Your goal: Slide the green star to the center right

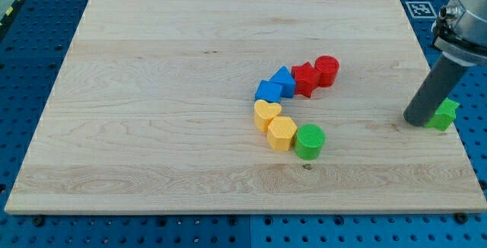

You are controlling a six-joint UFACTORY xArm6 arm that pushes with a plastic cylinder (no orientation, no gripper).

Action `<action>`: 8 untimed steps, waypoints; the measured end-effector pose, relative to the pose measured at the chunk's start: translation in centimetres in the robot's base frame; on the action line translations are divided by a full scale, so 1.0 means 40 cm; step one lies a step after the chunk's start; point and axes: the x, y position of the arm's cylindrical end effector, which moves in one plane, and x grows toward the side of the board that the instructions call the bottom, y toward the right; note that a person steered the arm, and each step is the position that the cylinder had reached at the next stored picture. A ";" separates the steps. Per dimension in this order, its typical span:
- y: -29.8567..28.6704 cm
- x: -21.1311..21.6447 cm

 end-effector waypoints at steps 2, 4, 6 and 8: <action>0.099 0.115; 0.114 0.005; 0.090 0.088; 0.037 -0.029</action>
